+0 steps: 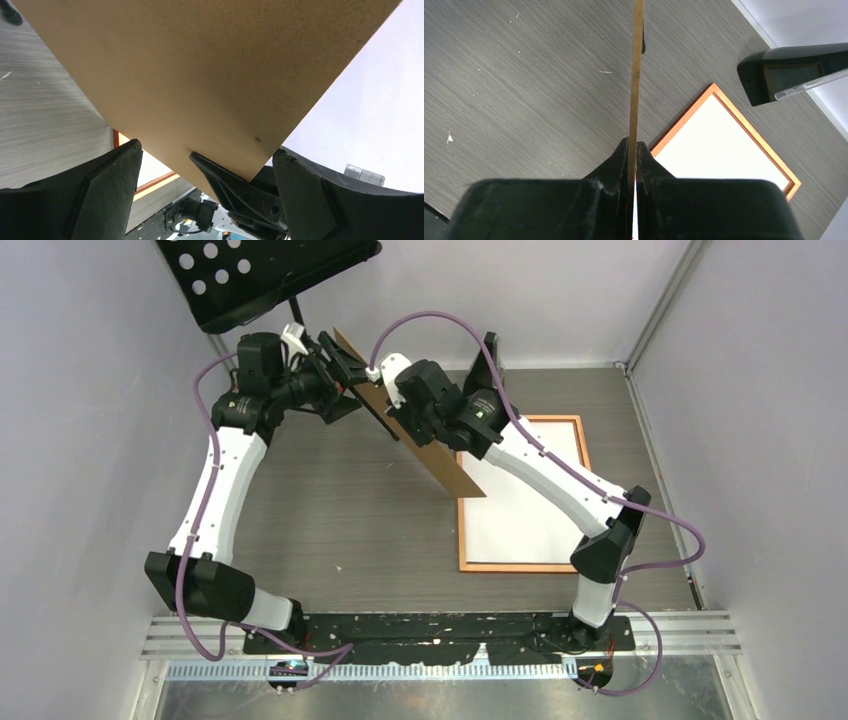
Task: Put the photo into the frame
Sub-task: Turn over the photo frame item.
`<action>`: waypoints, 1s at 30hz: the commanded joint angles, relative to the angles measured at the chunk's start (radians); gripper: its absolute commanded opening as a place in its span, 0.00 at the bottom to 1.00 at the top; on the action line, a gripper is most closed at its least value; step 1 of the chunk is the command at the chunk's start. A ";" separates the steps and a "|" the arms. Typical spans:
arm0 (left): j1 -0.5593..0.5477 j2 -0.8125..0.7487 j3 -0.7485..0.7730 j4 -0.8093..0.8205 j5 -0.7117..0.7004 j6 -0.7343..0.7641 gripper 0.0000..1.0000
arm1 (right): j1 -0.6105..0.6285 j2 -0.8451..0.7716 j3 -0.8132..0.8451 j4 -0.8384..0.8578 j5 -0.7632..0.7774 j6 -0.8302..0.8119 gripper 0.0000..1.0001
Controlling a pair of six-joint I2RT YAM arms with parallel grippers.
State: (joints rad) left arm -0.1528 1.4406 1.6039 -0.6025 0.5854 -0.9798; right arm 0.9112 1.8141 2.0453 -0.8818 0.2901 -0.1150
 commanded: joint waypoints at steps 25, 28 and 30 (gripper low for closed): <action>-0.008 -0.078 -0.206 0.167 -0.012 -0.108 0.89 | 0.149 0.152 0.100 0.080 0.116 -0.014 0.17; -0.022 -0.074 -0.218 0.181 -0.018 -0.110 0.83 | 0.167 0.160 0.109 0.080 0.147 -0.021 0.18; -0.024 -0.072 -0.221 0.190 -0.019 -0.111 0.79 | 0.172 0.163 0.114 0.081 0.161 -0.025 0.19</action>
State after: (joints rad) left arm -0.1604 1.3952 1.3865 -0.4950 0.5682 -1.0767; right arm 1.0420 1.9636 2.1246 -0.8421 0.4648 -0.1375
